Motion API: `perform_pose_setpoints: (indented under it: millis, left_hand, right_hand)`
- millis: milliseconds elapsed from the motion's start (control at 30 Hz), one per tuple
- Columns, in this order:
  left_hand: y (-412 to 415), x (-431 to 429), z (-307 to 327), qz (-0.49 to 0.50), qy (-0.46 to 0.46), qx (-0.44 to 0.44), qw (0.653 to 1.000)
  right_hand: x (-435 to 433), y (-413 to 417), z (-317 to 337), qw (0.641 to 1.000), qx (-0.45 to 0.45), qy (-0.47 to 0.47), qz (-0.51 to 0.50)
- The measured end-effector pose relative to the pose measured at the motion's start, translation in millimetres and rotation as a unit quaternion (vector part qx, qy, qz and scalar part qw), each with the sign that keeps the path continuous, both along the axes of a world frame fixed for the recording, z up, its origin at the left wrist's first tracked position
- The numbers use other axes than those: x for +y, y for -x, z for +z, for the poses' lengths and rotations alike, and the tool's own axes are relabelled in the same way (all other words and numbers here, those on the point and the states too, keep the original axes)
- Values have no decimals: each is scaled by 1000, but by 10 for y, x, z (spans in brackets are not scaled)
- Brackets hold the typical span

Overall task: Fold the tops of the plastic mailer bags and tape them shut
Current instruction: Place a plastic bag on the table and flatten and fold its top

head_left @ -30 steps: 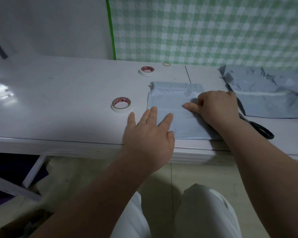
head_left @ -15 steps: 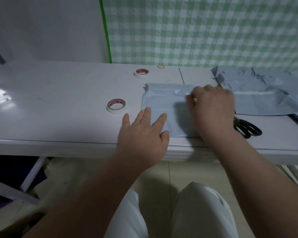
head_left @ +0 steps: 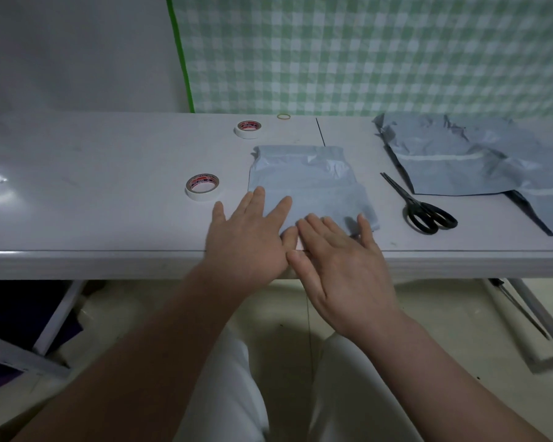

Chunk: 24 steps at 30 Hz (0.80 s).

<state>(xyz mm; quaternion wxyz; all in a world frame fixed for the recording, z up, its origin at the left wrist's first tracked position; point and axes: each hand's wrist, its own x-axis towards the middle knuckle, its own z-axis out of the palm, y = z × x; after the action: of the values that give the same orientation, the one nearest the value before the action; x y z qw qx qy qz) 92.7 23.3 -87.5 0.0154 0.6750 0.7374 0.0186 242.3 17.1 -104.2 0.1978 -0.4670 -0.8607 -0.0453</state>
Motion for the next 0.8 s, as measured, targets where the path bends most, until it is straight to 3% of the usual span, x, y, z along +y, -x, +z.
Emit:
perform_pose_setpoints:
  millis: [333,600,733,800]
  left_hand:
    - [1,-12,9,5,-21,-18,1000]
    - [18,-19,49,-1,-16,-35,999]
    - [-122,-101,118,-56,-103,18,993]
    - [-244,-171,132,-102,-119,1,988]
  right_hand:
    - [3,-298,9,995,-11,-18,-95]
    - [-49,-335,24,996,-41,3,-79]
    - [-66,-323,4,995,-63,7,-79]
    - [-70,-327,-1,994,-72,4,-79]
